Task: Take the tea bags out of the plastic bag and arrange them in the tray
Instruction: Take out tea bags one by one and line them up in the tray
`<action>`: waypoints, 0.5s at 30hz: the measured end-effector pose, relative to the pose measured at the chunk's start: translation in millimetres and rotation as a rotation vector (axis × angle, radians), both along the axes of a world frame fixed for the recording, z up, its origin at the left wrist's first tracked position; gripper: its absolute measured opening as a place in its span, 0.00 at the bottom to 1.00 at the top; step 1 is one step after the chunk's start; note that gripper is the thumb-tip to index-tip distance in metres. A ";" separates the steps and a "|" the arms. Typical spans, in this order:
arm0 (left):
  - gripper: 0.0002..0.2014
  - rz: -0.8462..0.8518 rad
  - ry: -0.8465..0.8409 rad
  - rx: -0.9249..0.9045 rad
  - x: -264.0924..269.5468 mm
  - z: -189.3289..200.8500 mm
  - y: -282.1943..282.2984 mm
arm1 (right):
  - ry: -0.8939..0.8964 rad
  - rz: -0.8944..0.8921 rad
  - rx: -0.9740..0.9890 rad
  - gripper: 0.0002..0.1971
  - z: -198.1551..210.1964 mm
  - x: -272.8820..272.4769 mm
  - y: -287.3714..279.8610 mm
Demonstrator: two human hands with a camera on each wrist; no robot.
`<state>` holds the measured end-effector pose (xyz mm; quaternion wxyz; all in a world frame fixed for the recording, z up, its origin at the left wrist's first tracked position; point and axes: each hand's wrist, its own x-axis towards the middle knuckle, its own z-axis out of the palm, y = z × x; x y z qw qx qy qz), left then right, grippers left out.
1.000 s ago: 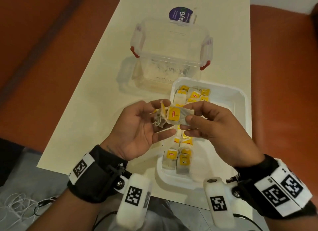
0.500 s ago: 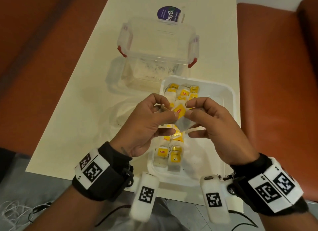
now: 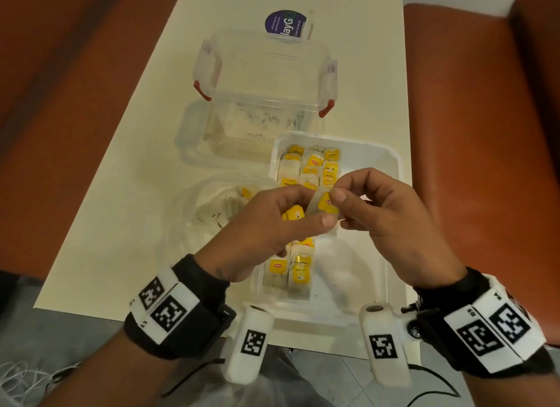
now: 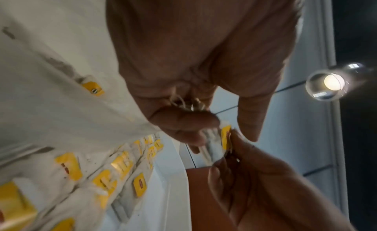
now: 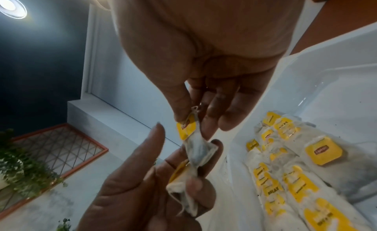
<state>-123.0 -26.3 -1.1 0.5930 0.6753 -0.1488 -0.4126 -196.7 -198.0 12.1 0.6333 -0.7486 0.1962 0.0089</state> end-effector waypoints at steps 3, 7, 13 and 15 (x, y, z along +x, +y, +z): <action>0.03 0.065 -0.098 0.000 -6.4 -4.6 -5.8 | -0.004 0.060 -0.117 0.02 1.5 -0.8 -6.0; 0.04 0.076 -0.144 0.009 -8.9 -9.4 -8.0 | 0.039 0.149 -0.349 0.03 7.9 -0.4 -16.9; 0.07 0.030 -0.136 0.033 -9.2 -7.1 -6.4 | -0.017 0.209 -0.283 0.04 21.1 3.1 -21.3; 0.06 0.055 -0.159 0.050 -8.1 -8.0 -3.8 | -0.007 0.221 -0.260 0.05 20.2 4.8 -23.2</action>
